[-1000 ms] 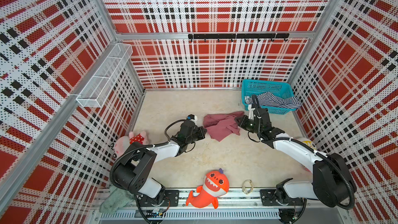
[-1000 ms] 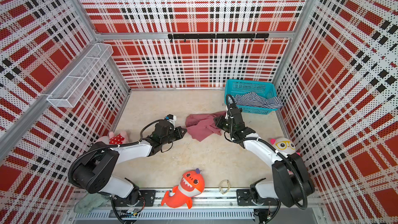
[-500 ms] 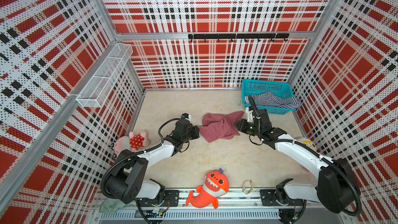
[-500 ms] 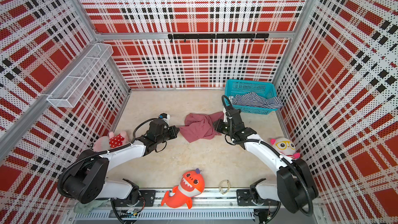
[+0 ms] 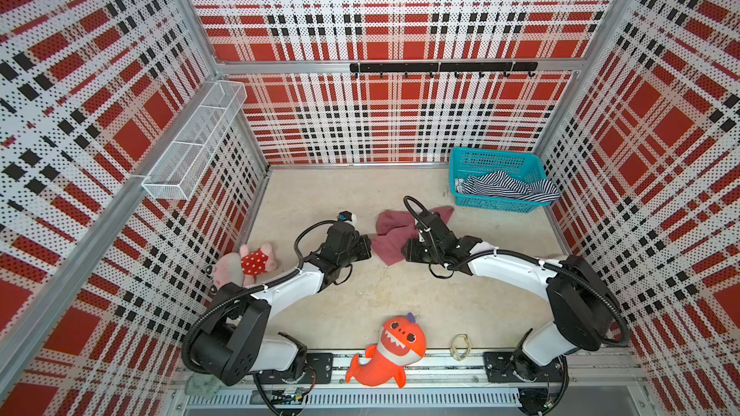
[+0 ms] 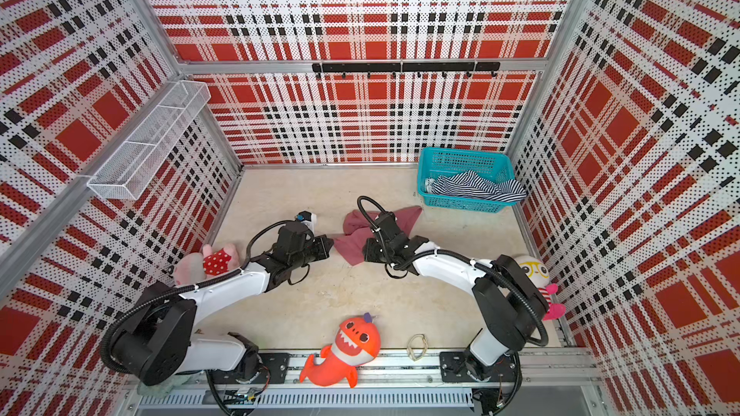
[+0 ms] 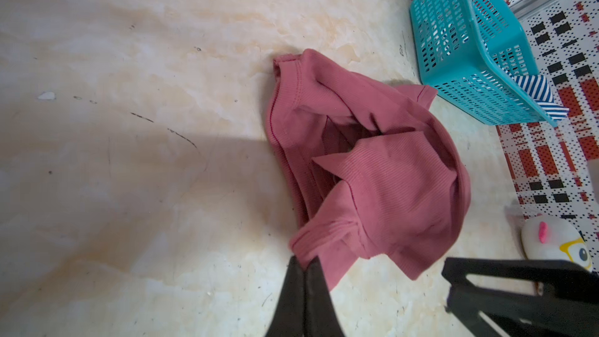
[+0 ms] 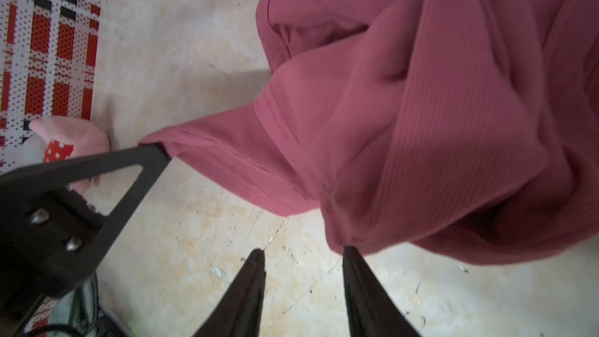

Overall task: Fold and stack tank tops
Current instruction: Smooth out the tank top at the center of the table.

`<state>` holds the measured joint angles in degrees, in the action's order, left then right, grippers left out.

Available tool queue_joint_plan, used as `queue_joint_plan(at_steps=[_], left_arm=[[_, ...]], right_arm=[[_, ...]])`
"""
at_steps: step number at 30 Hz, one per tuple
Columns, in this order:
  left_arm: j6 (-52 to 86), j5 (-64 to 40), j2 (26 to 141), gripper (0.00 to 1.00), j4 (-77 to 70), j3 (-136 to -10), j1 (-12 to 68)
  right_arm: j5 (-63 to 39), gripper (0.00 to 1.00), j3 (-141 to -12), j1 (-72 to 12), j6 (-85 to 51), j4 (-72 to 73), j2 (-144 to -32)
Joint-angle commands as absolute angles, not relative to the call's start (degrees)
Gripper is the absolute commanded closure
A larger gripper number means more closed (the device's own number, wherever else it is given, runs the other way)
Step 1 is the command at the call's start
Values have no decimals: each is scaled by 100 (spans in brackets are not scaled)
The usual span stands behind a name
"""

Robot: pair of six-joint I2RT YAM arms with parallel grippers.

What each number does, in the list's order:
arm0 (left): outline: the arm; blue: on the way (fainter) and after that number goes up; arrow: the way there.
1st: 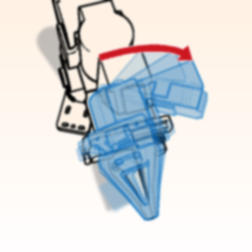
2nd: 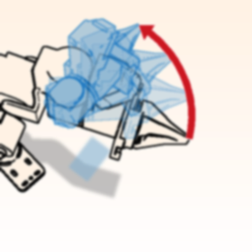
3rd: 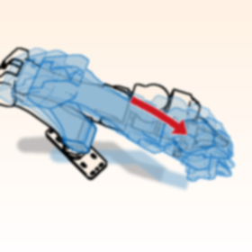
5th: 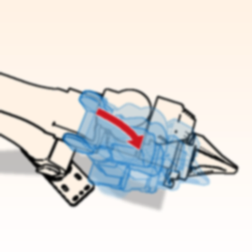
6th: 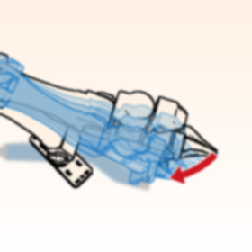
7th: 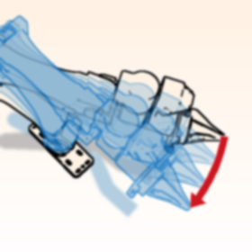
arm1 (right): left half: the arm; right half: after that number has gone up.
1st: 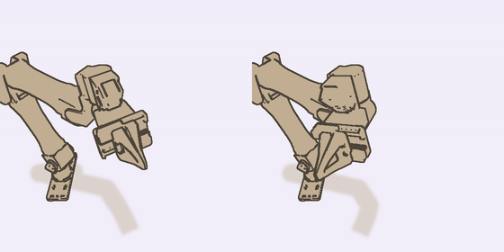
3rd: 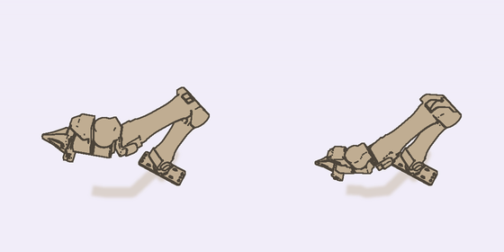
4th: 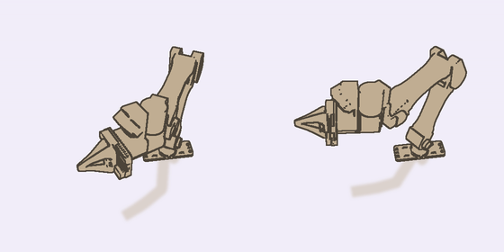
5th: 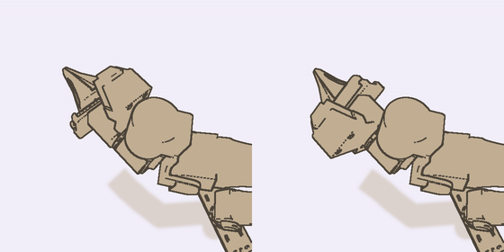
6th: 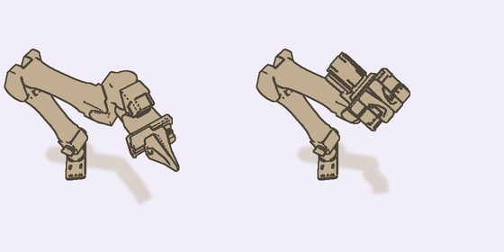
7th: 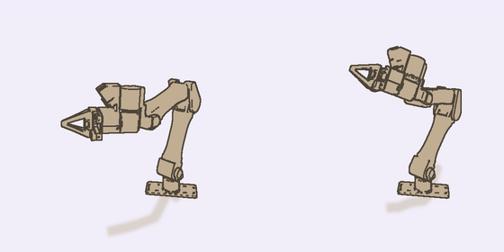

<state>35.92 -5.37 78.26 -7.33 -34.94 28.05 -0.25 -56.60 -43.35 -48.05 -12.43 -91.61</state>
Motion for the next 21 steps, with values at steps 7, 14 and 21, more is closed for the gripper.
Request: queue_joint_plan(at_steps=[7,14,21], left_arm=[[3560,-422,7554,100,-677,-3560,2933],[3585,-404,7492,100,-657,-3499,2964],[3595,-418,7494,100,-694,-3480,2971]], right_arm=[[804,56,-5984,-4342,-5069,-1390,-9834],[762,59,-6003,-4342,-5173,-1310,-10189],[775,66,-6038,-4334,-5226,-1178,-10470]])
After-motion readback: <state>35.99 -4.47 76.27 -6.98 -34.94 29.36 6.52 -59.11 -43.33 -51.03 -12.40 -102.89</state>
